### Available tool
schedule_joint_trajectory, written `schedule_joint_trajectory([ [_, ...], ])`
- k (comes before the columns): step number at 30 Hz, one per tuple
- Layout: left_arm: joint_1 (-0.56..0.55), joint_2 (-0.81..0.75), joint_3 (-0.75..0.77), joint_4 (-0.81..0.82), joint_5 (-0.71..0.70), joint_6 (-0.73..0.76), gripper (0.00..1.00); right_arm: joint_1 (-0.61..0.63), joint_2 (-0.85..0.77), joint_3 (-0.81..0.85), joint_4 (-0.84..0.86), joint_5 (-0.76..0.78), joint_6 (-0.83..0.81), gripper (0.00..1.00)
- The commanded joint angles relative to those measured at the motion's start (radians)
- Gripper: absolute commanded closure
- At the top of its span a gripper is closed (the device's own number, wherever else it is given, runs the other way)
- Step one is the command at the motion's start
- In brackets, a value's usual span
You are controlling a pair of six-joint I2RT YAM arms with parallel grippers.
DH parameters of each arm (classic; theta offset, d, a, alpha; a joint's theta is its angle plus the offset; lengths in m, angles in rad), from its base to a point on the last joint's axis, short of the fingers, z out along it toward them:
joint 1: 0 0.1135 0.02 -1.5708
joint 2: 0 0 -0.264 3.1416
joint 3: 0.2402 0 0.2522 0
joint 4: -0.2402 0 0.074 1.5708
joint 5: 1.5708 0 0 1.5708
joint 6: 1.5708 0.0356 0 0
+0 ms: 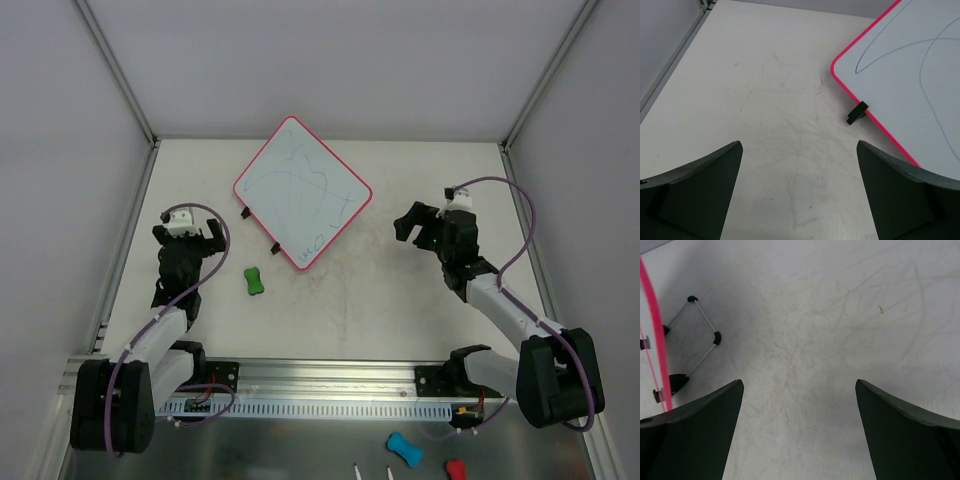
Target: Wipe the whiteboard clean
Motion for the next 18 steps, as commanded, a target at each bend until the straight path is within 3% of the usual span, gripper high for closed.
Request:
schedule_joint_trajectory([
  [1,0.002,-0.102,0.074,-0.182,-0.023,-0.065,0.01,0.005,-0.016,0.082,0.044,-0.123,0.003,0.01],
  [6,0.002,-0.222,0.108,-0.338,-0.078,-0.288,0.01,0.007,0.013,0.162,0.078,-0.276,0.037,0.01],
  [10,0.002,-0.296,0.103,-0.364,0.006,-0.32,0.01,0.007,0.04,0.193,0.145,-0.333,0.065,0.01],
  [13,0.002,-0.329,0.123,-0.485,-0.003,-0.44,0.01,0.007,0.085,0.242,0.145,-0.368,0.088,0.04],
  [18,0.002,-0.366,0.048,-0.332,0.231,-0.44,0.01,0.005,0.163,0.293,0.159,-0.431,0.105,0.09],
])
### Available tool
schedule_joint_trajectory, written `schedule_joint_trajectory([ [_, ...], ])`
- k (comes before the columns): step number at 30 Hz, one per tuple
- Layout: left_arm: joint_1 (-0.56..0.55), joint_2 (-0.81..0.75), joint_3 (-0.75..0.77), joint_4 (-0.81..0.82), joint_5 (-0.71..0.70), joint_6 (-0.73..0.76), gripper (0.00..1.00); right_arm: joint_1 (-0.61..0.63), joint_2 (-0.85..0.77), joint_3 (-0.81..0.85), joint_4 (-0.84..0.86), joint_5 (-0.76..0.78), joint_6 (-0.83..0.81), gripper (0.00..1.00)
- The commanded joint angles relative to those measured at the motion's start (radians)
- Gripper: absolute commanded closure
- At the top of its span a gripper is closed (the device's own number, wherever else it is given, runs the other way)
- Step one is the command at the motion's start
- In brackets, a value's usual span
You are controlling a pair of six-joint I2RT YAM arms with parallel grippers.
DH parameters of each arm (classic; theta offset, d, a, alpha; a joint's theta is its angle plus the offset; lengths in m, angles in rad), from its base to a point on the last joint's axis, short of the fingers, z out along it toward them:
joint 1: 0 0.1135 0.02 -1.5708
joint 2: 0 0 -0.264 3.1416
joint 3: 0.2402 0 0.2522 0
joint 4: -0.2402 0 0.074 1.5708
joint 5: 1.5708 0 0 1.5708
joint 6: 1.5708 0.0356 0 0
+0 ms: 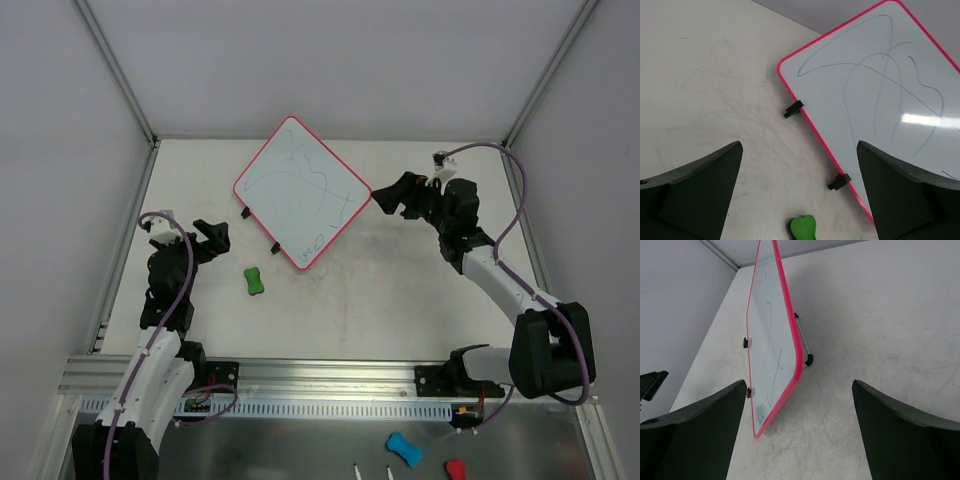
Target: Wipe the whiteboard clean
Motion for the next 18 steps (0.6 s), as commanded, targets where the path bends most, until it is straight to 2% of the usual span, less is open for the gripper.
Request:
schedule_joint_trajectory([
  [1,0.002,-0.036,-0.031,0.067,0.14,-0.08,0.01,0.003,0.038,0.07,0.064,-0.076,0.027,0.1],
  [3,0.002,-0.037,-0.027,-0.005,0.064,-0.198,0.01,0.003,0.058,0.085,0.064,-0.087,0.029,0.13],
  [9,0.002,0.002,-0.001,-0.017,0.082,-0.273,0.01,0.003,0.141,0.116,0.116,-0.137,0.049,0.18],
  [15,0.002,0.062,0.039,-0.066,0.129,-0.3,0.01,0.003,0.216,0.14,0.178,-0.189,0.072,0.25],
  [18,0.0,0.125,0.084,-0.109,0.175,-0.251,0.01,0.002,0.239,0.14,0.212,-0.205,0.078,0.27],
])
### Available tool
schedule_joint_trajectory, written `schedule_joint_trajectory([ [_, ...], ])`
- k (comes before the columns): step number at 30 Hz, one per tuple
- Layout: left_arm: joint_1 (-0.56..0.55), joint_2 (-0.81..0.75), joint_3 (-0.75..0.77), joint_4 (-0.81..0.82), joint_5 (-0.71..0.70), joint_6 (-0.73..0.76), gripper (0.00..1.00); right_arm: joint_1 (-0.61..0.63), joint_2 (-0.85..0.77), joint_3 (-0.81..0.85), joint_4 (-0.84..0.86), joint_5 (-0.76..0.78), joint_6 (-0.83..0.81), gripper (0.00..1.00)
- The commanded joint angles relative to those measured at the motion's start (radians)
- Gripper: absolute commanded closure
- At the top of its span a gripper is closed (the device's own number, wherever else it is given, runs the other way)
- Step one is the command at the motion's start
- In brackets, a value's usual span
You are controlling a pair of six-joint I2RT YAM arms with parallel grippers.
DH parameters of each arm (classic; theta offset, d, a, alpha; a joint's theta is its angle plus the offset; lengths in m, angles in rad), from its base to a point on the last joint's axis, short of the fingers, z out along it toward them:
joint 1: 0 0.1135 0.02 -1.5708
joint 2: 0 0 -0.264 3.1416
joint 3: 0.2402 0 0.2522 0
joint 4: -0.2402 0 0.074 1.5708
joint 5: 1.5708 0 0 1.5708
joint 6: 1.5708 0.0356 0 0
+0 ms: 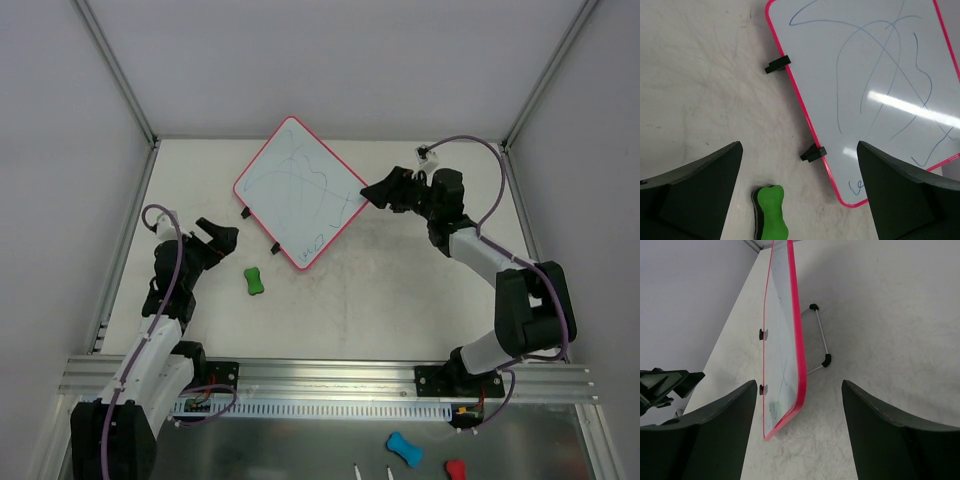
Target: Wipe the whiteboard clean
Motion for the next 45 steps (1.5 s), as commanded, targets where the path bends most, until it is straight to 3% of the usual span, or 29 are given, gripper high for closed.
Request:
schedule_joint_trajectory([
  [1,-0.003,0.055,0.083,-0.042,0.085,0.031,0.01,0.003,0.012,0.04,0.125,-0.053,0.02,0.29],
  [8,-0.038,0.225,0.216,-0.275,0.024,0.077,0.01,0.005,0.056,0.041,0.201,-0.09,0.047,0.42],
  [17,-0.092,0.385,0.322,-0.433,-0.004,0.111,0.01,0.002,0.116,0.06,0.241,-0.129,0.072,0.49],
  [26,-0.222,0.414,0.357,-0.486,-0.05,0.134,0.01,0.003,0.13,0.054,0.254,-0.139,0.063,0.7],
  [37,-0.256,0.485,0.385,-0.568,-0.07,0.142,0.01,-0.002,0.159,0.052,0.252,-0.152,0.078,0.71],
  [45,-0.259,0.5,0.405,-0.589,-0.076,0.16,0.01,-0.003,0.162,0.049,0.252,-0.152,0.083,0.88],
])
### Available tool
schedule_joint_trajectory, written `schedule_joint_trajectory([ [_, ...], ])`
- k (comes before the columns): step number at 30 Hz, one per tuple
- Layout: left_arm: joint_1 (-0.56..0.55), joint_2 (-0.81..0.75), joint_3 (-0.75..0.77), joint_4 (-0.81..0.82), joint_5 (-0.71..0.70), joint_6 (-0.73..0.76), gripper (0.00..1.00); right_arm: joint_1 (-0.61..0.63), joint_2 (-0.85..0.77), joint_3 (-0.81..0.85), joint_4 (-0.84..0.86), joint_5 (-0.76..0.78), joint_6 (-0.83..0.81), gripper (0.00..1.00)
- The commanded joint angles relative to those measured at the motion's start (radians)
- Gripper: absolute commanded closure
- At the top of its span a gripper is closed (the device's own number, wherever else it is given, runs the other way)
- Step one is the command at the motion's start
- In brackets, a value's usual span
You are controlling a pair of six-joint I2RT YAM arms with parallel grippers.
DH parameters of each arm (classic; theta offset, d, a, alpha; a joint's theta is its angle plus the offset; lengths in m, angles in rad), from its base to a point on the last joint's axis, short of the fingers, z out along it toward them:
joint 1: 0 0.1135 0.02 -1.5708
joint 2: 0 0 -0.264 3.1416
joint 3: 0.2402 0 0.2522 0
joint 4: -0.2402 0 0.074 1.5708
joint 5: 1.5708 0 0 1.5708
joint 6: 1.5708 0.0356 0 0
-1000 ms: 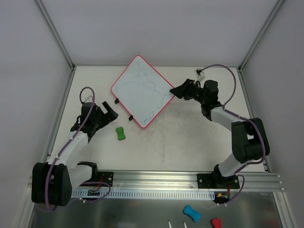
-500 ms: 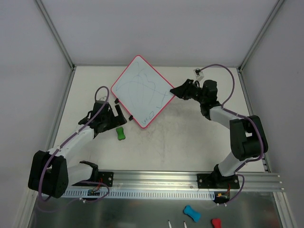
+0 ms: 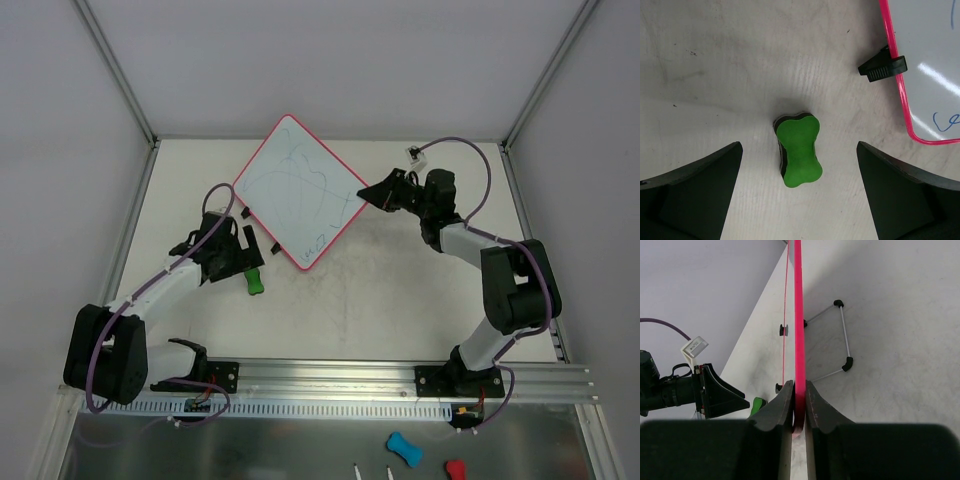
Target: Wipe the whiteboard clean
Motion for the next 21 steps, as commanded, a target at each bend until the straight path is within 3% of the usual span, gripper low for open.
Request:
schedule_joint_trajectory([
  [1,-0.01,0.002,0.045,-0.03,-0.013,0.032,0.01,-0.002,0.002,0.032,0.046,-0.017,-0.009,0.89],
  [5,-0.017,0.013,0.061,-0.041,-0.001,0.052,0.01,-0.003,-0.004,0.049,-0.006,0.003,-0.012,1.0],
  [15,-0.049,0.09,0.094,-0.069,0.001,0.063,0.01,-0.003,-0.013,0.044,-0.021,0.015,-0.011,1.0],
  [21,-0.066,0.153,0.123,-0.135,-0.054,0.034,0.12,0.0,-0.016,0.032,-0.021,0.015,-0.028,1.0],
])
